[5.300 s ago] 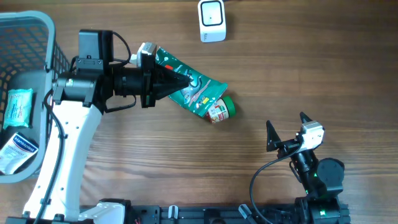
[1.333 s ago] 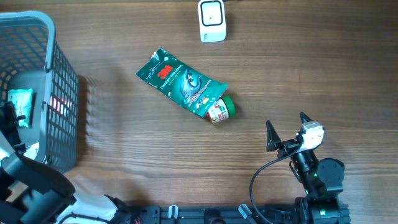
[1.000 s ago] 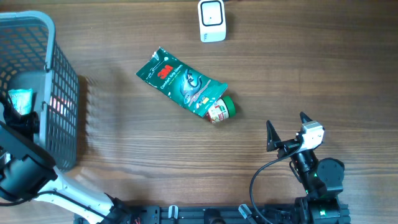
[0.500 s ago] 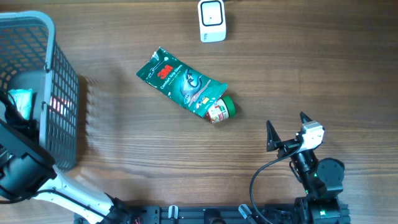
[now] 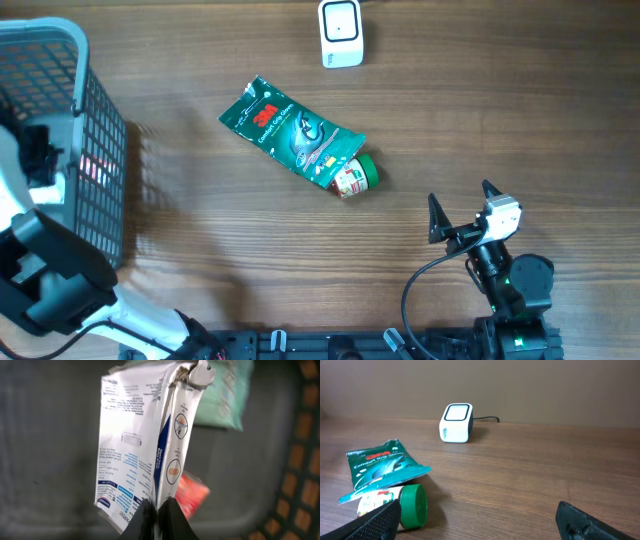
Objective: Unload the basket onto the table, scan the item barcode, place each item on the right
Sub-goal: 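Reach the left gripper into the basket toward the white Hansaplast box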
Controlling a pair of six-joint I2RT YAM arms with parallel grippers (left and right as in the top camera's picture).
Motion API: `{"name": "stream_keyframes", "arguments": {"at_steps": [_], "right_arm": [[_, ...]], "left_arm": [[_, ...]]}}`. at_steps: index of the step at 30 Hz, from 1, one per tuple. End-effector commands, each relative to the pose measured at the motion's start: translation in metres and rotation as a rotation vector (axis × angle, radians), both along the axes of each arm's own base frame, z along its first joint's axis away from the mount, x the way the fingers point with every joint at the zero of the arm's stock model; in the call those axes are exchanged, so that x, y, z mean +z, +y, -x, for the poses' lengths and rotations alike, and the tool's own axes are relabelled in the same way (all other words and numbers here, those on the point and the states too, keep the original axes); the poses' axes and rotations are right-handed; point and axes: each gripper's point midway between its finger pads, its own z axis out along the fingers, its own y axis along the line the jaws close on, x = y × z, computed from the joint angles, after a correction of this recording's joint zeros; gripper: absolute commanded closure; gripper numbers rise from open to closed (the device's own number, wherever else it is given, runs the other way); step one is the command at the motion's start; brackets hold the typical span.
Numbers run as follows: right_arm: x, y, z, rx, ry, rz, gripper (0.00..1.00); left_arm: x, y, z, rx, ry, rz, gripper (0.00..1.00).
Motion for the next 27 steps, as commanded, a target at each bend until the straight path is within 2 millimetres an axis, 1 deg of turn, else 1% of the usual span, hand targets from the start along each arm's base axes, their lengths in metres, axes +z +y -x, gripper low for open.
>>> {"name": "stream_keyframes", "arguments": {"at_steps": [1,3,4,5,6,7,9,10,11,12,14,15,17,18,20,22,25,27], "right_arm": [[0.001,-0.002,0.0,-0.007,-0.007,0.007,0.0],[0.001,-0.001,0.0,-0.006,-0.007,0.006,0.0],[0.001,-0.002,0.0,-0.007,-0.007,0.006,0.0],[0.001,-0.001,0.0,-0.006,-0.007,0.006,0.0],[0.001,-0.001,0.0,-0.006,-0.008,0.007,0.0],[0.001,-0.001,0.0,-0.006,-0.007,0.006,0.0],[0.001,-0.002,0.0,-0.007,-0.007,0.006,0.0],[0.001,-0.001,0.0,-0.006,-0.007,0.006,0.0],[0.001,-0.001,0.0,-0.006,-0.007,0.006,0.0],[0.001,-0.002,0.0,-0.007,-0.007,0.007,0.0],[0.001,-0.001,0.0,-0.006,-0.007,0.007,0.0],[0.001,-0.001,0.0,-0.006,-0.007,0.007,0.0],[0.001,-0.002,0.0,-0.007,-0.007,0.007,0.0],[0.001,-0.001,0.0,-0.006,-0.007,0.006,0.0],[0.001,-0.001,0.0,-0.006,-0.007,0.007,0.0],[0.001,-0.001,0.0,-0.006,-0.007,0.006,0.0],[0.001,-0.001,0.0,-0.006,-0.007,0.007,0.0],[0.001,-0.001,0.0,-0.006,-0.007,0.006,0.0]], "left_arm": [[0.013,-0.023,-0.023,-0.1,-0.034,-0.021,0.96],[0.032,-0.029,-0.026,-0.115,-0.068,-0.043,0.96],[0.052,-0.032,-0.024,-0.119,-0.101,-0.061,0.96],[0.062,-0.033,-0.022,-0.123,-0.119,-0.075,0.96],[0.081,-0.035,-0.019,-0.139,-0.153,-0.106,0.96],[0.095,-0.036,-0.016,-0.14,-0.183,-0.127,0.96],[0.117,-0.04,-0.01,-0.141,-0.23,-0.162,0.96],[0.117,-0.042,-0.006,-0.14,-0.22,-0.155,0.69],[0.109,-0.043,-0.004,-0.14,-0.194,-0.137,0.35],[0.09,-0.044,-0.003,-0.14,-0.148,-0.106,0.0],[0.065,-0.041,-0.002,-0.12,-0.087,-0.079,0.0],[0.047,-0.041,-0.001,-0.118,-0.049,-0.051,0.0],[0.012,-0.042,0.006,-0.129,0.042,-0.004,0.0],[0.001,-0.04,0.011,-0.13,0.083,0.003,0.0],[-0.015,-0.031,0.021,-0.181,0.172,-0.02,0.0],[-0.023,-0.02,0.023,-0.233,0.197,-0.058,0.0],[-0.038,-0.009,0.023,-0.237,0.166,-0.066,0.0],[-0.065,-0.008,0.019,-0.329,0.086,-0.027,0.0]]}}
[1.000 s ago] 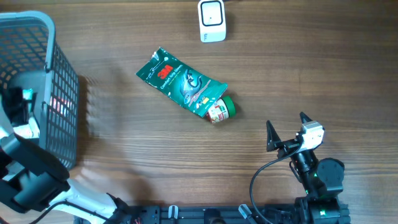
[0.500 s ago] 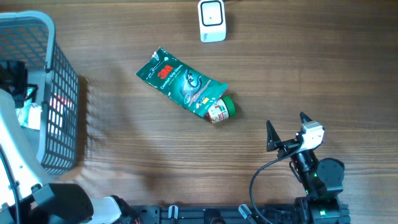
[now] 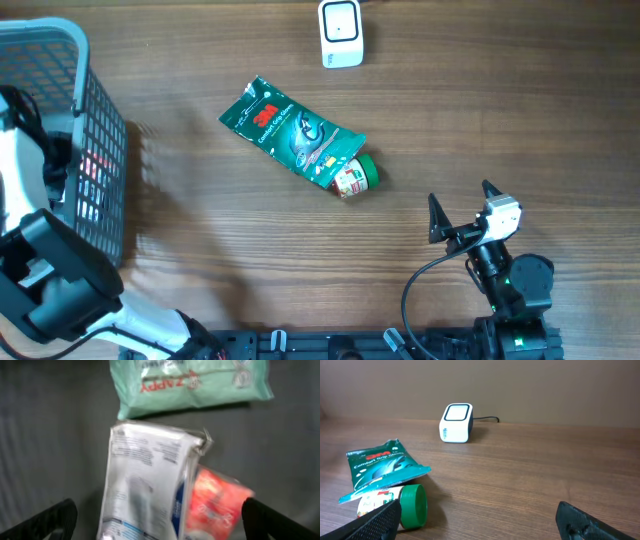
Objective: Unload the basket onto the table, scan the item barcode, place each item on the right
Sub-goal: 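Reach the left gripper into the basket toward the white Hansaplast box, then lift the white box out and place it on the table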
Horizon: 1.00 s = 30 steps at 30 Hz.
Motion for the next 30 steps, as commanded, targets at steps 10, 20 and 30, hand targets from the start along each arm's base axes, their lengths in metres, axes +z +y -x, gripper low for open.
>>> {"name": "stream_keyframes", "arguments": {"at_steps": [10,20,30], "right_arm": [[0.001,-0.001,0.0,-0.006,-0.008,0.007,0.0],[0.001,-0.001,0.0,-0.006,-0.007,0.006,0.0],[0.001,-0.001,0.0,-0.006,-0.008,0.006,0.0]], "left_arm": [[-0.047,0.0,-0.013,-0.238,-0.137,0.101,0.0],[-0.071,-0.007,-0.003,-0.195,-0.081,0.167,0.47],[0.028,0.008,-0.021,-0.21,-0.228,0.018,0.65]]}}
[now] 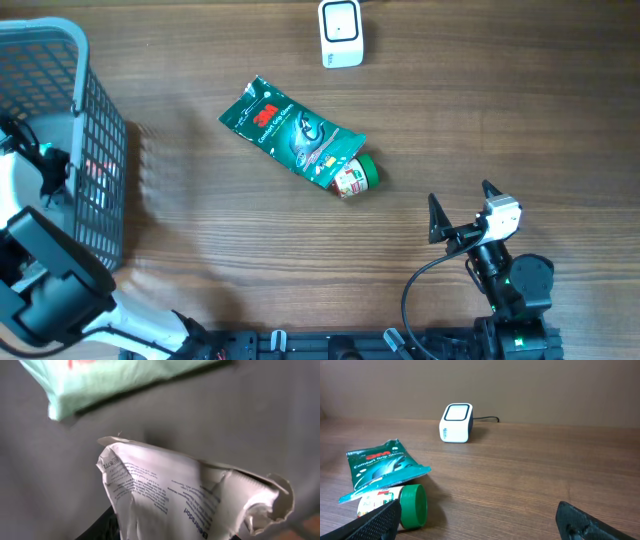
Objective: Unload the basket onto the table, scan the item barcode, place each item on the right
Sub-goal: 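Lift the white box out and place it on the table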
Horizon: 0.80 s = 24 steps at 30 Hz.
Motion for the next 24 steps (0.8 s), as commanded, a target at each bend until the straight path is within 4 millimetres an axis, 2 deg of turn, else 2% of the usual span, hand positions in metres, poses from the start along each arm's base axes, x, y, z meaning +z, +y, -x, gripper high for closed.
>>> {"name": "stream_keyframes", "arguments": {"at_steps": [1,2,4,5,7,8,9,10,12,13,14,15,18,19,22,24], "right_arm": [[0.001,-0.002,0.0,-0.007,-0.008,0.006,0.0],[0.001,-0.001,0.0,-0.006,-0.007,0.006,0.0],[0.001,-0.001,0.0,-0.007,-0.007,0.006,0.0],[0.001,-0.001,0.0,-0.006,-0.008,0.006,0.0],[0.001,-0.001,0.0,-0.006,-0.007,0.006,0.0],[0.001,-0.001,0.0,-0.006,-0.007,0.006,0.0],[0.001,-0.001,0.0,-0.006,-0.007,0.006,0.0],[0.001,-0.002,-0.001,-0.007,-0.007,0.006,0.0],[0.001,-0.001,0.0,-0.006,-0.008,0.007,0.0],[0.001,-0.001,0.0,-0.006,-0.008,0.007,0.0],[0.001,-0.001,0.0,-0.006,-0.007,0.006,0.0],[0.001,-0.002,-0.001,-0.007,-0.008,0.007,0.0],[0.001,-0.001,0.0,-0.006,-0.008,0.006,0.0],[0.001,-0.001,0.0,-0.006,-0.008,0.007,0.0],[0.001,-0.001,0.0,-0.006,-0.007,0.006,0.0],[0.001,-0.001,0.0,-0.006,-0.008,0.007,0.0]], "left_arm": [[0.1,0.017,-0.013,0.013,-0.162,-0.154,0.65],[0.126,0.015,-0.012,0.012,-0.202,-0.181,0.65],[0.163,0.01,-0.007,0.021,-0.261,-0.214,0.66],[0.2,0.0,-0.001,0.013,-0.33,-0.245,0.66],[0.248,-0.025,0.007,-0.031,-0.457,-0.258,0.66],[0.278,-0.052,0.011,-0.093,-0.569,-0.238,0.66],[0.297,-0.074,0.015,-0.133,-0.644,-0.212,0.66],[0.314,-0.099,0.02,-0.164,-0.712,-0.175,0.66],[0.335,-0.148,0.025,-0.272,-0.802,-0.106,0.67],[0.338,-0.175,0.028,-0.326,-0.816,-0.057,0.68],[0.337,-0.192,0.028,-0.372,-0.812,-0.03,0.68],[0.333,-0.216,0.027,-0.444,-0.797,0.011,0.69],[0.314,-0.27,0.021,-0.608,-0.724,0.11,0.72],[0.294,-0.293,0.017,-0.654,-0.647,0.13,0.72],[0.244,-0.321,0.005,-0.667,-0.458,0.09,0.71],[0.203,-0.35,-0.001,-0.708,-0.322,0.109,0.72]]}}
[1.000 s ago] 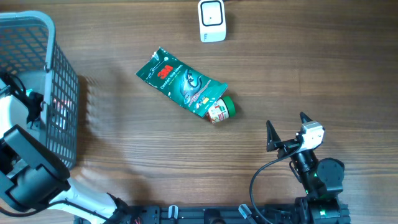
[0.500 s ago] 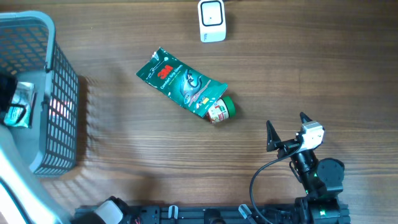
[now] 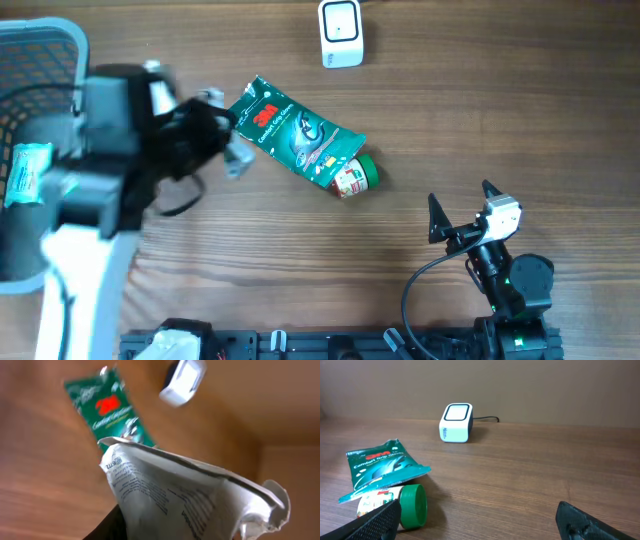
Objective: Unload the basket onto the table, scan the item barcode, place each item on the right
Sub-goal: 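Lift the white box out and place it on the table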
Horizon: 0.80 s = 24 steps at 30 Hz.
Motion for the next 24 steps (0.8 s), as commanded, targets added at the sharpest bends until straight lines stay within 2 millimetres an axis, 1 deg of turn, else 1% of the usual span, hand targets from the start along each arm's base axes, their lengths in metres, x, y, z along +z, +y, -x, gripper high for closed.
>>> {"name": "stream_keyframes", "arguments": {"at_steps": [1,2,3,5,6,8,9,10,12,13,14,15,16,17,18,19,20,21,22,23,24], "right_arm": [[0.001,-0.001,0.0,-0.006,-0.008,0.007,0.0],[0.001,-0.001,0.0,-0.006,-0.009,0.006,0.0],[0.002,-0.001,0.0,-0.006,-0.009,0.007,0.0],[0.001,-0.001,0.0,-0.006,-0.008,0.006,0.0],[0.001,-0.001,0.0,-0.006,-0.008,0.007,0.0],[0.001,-0.001,0.0,-0.006,-0.008,0.006,0.0],[0.001,-0.001,0.0,-0.006,-0.009,0.006,0.0],[0.001,-0.001,0.0,-0.006,-0.008,0.006,0.0],[0.001,-0.001,0.0,-0.006,-0.008,0.006,0.0],[0.001,-0.001,0.0,-0.006,-0.008,0.006,0.01],[0.002,-0.001,0.0,-0.006,-0.009,0.006,0.0],[0.001,-0.001,0.0,-0.006,-0.009,0.006,0.0],[0.001,-0.001,0.0,-0.006,-0.008,0.006,0.0],[0.001,-0.001,0.0,-0.006,-0.008,0.007,0.0],[0.001,-0.001,0.0,-0.006,-0.008,0.006,0.0],[0.001,-0.001,0.0,-0.006,-0.008,0.007,0.0],[0.001,-0.001,0.0,-0.006,-0.009,0.007,0.0],[0.001,-0.001,0.0,-0.006,-0.008,0.006,0.0],[0.001,-0.001,0.0,-0.006,-0.009,0.006,0.0],[0.002,-0.001,0.0,-0.006,-0.009,0.007,0.0],[0.001,-0.001,0.0,-0.006,-0.008,0.007,0.0]], "left_arm": [[-0.07,-0.026,-0.01,0.028,0.203,-0.112,0.72],[-0.098,-0.035,-0.011,0.026,0.284,-0.152,0.72],[-0.112,-0.04,-0.012,0.031,0.326,-0.168,0.72],[-0.149,-0.053,-0.014,0.051,0.43,-0.205,0.73],[-0.173,-0.064,-0.016,0.053,0.484,-0.225,0.73],[-0.203,-0.074,-0.014,0.079,0.563,-0.253,0.73],[-0.221,-0.077,-0.011,0.094,0.607,-0.285,0.73],[-0.235,-0.079,-0.008,0.089,0.633,-0.316,0.72],[-0.26,-0.081,-0.002,0.076,0.675,-0.396,0.72],[-0.266,-0.081,0.0,0.07,0.686,-0.412,0.72],[-0.269,-0.082,0.001,0.066,0.688,-0.426,0.69],[-0.268,-0.079,-0.002,0.075,0.67,-0.446,0.48],[-0.256,-0.076,-0.009,0.058,0.639,-0.447,0.27],[-0.246,-0.075,-0.015,0.037,0.617,-0.444,0.13],[-0.223,-0.072,-0.027,0.023,0.575,-0.438,0.04],[-0.192,-0.066,-0.039,0.027,0.524,-0.431,0.0],[-0.165,-0.059,-0.049,0.043,0.476,-0.43,0.0],[-0.116,-0.047,-0.063,0.059,0.386,-0.417,0.0],[-0.066,-0.029,-0.072,0.089,0.29,-0.41,0.0],[-0.025,-0.007,-0.075,0.151,0.214,-0.413,0.0],[0.011,0.022,-0.071,0.236,0.152,-0.428,0.0]]}}
